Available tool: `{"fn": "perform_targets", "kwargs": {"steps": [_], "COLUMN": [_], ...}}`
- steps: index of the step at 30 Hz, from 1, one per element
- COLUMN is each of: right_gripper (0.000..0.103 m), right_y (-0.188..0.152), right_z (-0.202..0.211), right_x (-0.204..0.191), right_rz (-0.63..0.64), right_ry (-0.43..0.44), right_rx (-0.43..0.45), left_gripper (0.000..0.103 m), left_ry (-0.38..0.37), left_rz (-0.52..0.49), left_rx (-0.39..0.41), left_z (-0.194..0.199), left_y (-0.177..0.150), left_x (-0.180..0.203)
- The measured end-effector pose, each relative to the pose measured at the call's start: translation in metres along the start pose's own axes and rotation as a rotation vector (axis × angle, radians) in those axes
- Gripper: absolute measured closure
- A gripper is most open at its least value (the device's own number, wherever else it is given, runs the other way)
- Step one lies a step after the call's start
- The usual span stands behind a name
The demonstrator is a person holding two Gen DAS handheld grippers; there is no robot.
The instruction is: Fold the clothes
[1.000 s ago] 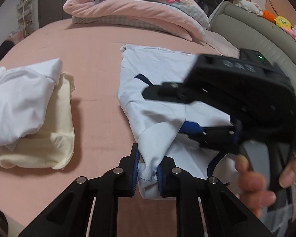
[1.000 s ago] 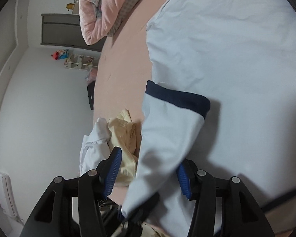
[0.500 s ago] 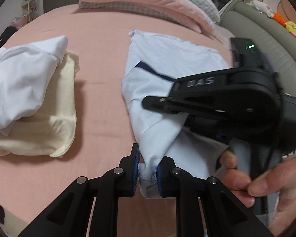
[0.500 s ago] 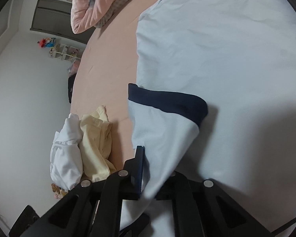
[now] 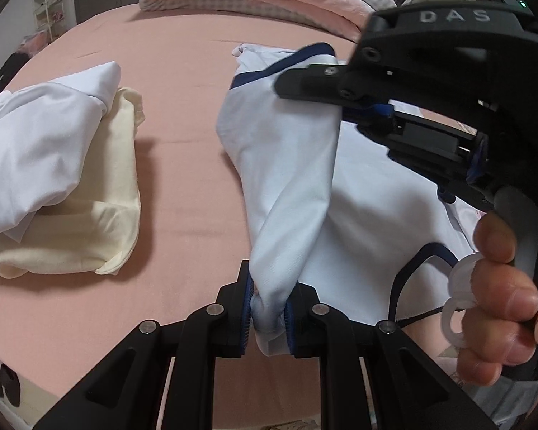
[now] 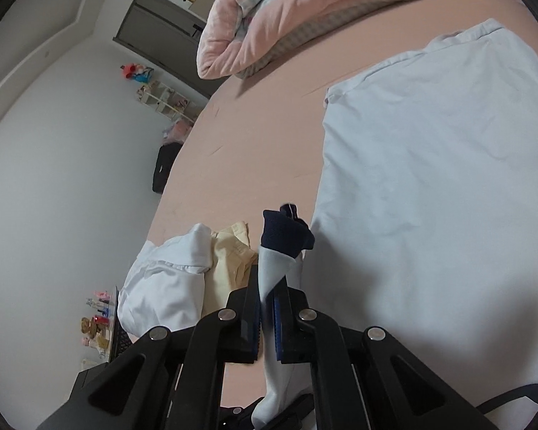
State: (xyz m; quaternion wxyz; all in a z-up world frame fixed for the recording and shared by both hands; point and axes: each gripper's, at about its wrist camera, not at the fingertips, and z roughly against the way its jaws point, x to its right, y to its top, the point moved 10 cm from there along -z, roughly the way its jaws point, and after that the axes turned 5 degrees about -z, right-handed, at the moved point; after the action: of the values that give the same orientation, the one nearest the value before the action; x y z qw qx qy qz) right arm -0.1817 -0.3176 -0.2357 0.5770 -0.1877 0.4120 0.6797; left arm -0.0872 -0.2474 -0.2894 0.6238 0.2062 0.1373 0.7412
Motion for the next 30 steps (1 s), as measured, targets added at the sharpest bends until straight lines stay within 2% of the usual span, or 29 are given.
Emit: {"fn": "perform_targets", "kwargs": {"steps": [7,11,12,15,16,19,22,26,30], "right_gripper": [0.099,0.099,0.099,0.099,0.099,0.099,0.099,0.099,0.099], "right_y": [-0.008,-0.011,-0.011,-0.013,-0.013,-0.014,-0.016,-0.020,-0.024], "right_z": [0.008,0.008,0.008,0.009,0.009,0.007,0.006,0.003,0.001], "right_x": [0.037,0.051,0.053,0.056,0.057,0.058,0.061,0.067,0.071], "right_rz": [-0.078,-0.127,-0.132,-0.152,-0.157,-0.147,-0.151,-0.168,-0.174], "right_ry": [-0.040,-0.022,-0.018,0.004,0.010,-0.005,-0.009,-0.003,-0.006], "right_rx": [-0.023,-0.039,-0.042,-0.051,-0.055,-0.065,-0.074,-0.089,-0.102], "left_gripper": [0.090,0.088,0.082,0.048,0.046,0.044,0.043,0.043,0.043], "left_ry": [-0.060,-0.110,-0.124,-0.147,-0.155,-0.203,-0.200,-0.163,-0.170], "left_rz": [-0.002,0.056,0.074,0.139,0.158,0.206,0.232,0.234,0.214], "left_rx": [-0.036,-0.040,-0.042,-0.042,-0.037,-0.008,0.003,-0.051,-0.065], "left_z": [-0.005,-0.002,-0.002,0.005,0.009,0.016,0.014,0.000,-0.014], "left_y": [-0.002,0.003,0.004,0.008,0.008,0.022,0.040,0.064,0.092], "left_x": [0.007,0.000,-0.002,-0.016,-0.020,-0.029,-0.041,-0.042,-0.037]}}
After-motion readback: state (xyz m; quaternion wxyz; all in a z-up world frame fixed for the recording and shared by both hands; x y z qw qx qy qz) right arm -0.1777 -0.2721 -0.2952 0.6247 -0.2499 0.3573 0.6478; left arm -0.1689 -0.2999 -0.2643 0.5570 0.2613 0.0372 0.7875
